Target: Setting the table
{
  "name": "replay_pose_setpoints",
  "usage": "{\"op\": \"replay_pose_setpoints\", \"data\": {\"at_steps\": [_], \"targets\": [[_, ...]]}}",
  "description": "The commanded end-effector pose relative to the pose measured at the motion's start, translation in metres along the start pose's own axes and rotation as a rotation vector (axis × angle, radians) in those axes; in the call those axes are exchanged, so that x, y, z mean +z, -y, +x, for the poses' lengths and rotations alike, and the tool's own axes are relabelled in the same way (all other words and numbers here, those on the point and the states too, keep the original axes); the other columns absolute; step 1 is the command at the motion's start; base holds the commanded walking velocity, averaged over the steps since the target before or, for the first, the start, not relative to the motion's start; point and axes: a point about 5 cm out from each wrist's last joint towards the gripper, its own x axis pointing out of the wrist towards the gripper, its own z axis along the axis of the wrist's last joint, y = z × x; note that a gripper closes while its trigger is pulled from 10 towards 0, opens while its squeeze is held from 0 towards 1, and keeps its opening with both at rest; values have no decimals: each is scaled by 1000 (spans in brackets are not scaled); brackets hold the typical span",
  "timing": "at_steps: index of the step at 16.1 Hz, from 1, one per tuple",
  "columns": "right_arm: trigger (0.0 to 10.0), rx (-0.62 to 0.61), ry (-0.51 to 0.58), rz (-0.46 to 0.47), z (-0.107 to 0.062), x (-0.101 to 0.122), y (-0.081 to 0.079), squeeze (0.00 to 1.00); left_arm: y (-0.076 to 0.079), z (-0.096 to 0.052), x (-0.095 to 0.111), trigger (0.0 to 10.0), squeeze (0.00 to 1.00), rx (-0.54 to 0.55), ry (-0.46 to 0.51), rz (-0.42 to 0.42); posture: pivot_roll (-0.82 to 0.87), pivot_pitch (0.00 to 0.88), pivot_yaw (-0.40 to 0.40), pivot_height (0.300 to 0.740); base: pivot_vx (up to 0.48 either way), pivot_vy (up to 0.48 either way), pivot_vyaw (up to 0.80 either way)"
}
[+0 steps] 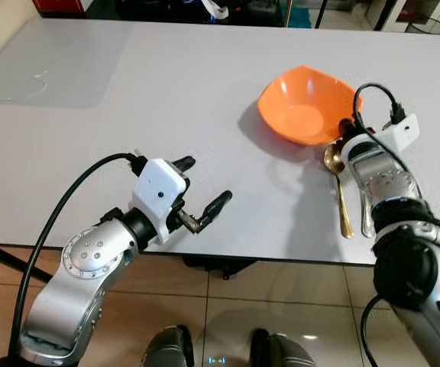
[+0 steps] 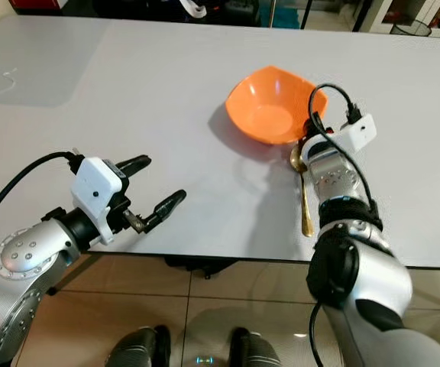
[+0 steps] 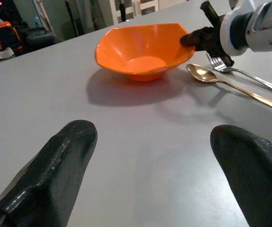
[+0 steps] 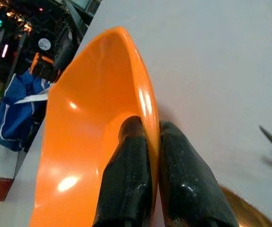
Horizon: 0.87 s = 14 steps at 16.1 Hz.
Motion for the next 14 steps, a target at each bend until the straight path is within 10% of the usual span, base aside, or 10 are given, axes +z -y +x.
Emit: {"op": "replay_pose_setpoints", "data": {"at_steps": [1,11,12,14], "targets": [[10000,-33,-28,47,0,3,5,0,2,-2,1,10000,0,-18,-4,2,149,203,-17,740,0,0,0],[10000,-62,-186,22,-8,4,14,0,6,0,-1,10000,0,-46,-13,-11,134,198,-4,740,0,0,0],[10000,-66,-201,-8,-9,3,14,110,6,0,-2,10000,0,-50,-16,-12,136,196,-3,740,0,0,0],[10000,-91,-214,-75,-11,2,17,1000,5,1,-2,10000,0,-50,-17,-11,135,193,-4,740,0,0,0]]}}
